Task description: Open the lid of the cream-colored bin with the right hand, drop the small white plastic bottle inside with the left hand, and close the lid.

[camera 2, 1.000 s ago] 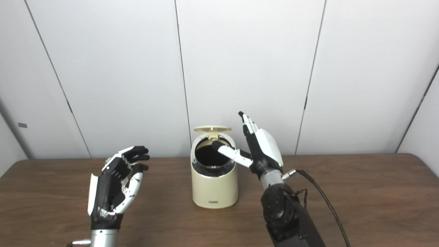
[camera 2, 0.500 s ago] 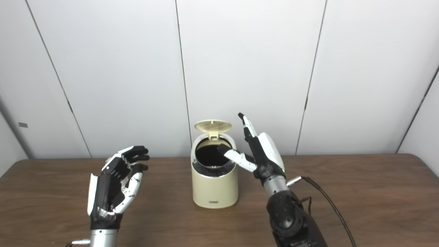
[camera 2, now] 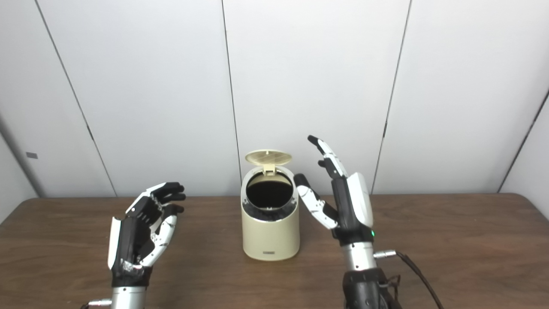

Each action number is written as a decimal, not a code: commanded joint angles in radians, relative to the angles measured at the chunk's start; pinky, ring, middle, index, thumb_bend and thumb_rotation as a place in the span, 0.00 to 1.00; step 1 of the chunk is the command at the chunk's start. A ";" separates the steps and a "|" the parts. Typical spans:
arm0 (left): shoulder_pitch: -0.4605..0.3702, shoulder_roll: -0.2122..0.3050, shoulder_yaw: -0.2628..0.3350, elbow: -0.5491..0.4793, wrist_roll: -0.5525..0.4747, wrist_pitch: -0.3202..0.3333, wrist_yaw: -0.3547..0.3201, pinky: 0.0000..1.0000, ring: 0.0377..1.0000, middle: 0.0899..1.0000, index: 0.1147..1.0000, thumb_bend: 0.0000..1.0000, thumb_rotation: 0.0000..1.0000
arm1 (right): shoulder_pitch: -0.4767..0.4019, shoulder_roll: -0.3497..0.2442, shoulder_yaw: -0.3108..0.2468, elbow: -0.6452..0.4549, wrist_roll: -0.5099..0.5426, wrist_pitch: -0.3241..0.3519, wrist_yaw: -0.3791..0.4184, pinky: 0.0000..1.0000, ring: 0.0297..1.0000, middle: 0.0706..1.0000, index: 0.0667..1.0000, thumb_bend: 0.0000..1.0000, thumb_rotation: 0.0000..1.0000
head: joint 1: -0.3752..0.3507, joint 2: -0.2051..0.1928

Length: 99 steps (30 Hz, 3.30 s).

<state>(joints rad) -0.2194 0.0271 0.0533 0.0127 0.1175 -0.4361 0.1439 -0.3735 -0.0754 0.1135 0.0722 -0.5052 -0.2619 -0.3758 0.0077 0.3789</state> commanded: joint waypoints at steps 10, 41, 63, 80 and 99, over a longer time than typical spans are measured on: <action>-0.032 0.014 0.012 -0.074 0.095 0.001 0.025 0.56 0.65 0.67 0.65 0.23 0.29 | 0.151 -0.020 -0.069 0.038 0.051 -0.199 -0.069 0.80 0.87 0.86 0.84 0.22 0.86 | 0.040 -0.004; 0.070 0.067 0.155 -0.018 0.316 0.251 0.238 0.79 0.90 0.96 0.98 1.00 0.40 | 0.171 -0.080 0.006 0.119 0.057 -0.208 -0.131 0.75 0.85 0.86 0.82 0.20 0.65 | 0.167 -0.021; 0.002 0.138 0.113 0.274 0.198 0.299 0.207 0.82 0.90 0.92 0.95 1.00 0.35 | 0.180 -0.083 -0.014 0.099 0.055 -0.204 -0.113 0.77 0.87 0.87 0.83 0.18 0.68 | 0.189 -0.014; -0.048 0.145 0.041 0.275 0.154 0.206 0.137 0.77 0.87 0.89 0.91 1.00 0.39 | 0.195 -0.068 -0.051 0.072 0.042 -0.197 -0.078 0.75 0.87 0.87 0.84 0.17 0.66 | 0.181 -0.006; -0.096 0.105 0.065 0.328 0.240 0.226 0.331 0.77 0.85 0.86 0.88 1.00 0.30 | 0.219 -0.058 -0.074 0.040 0.053 -0.185 -0.025 0.76 0.87 0.87 0.83 0.14 0.54 | 0.180 -0.004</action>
<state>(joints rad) -0.2972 0.1341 0.1169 0.3433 0.3277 -0.2177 0.4472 -0.1876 -0.1146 0.0530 0.1208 -0.4511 -0.4317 -0.4062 0.1871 0.3758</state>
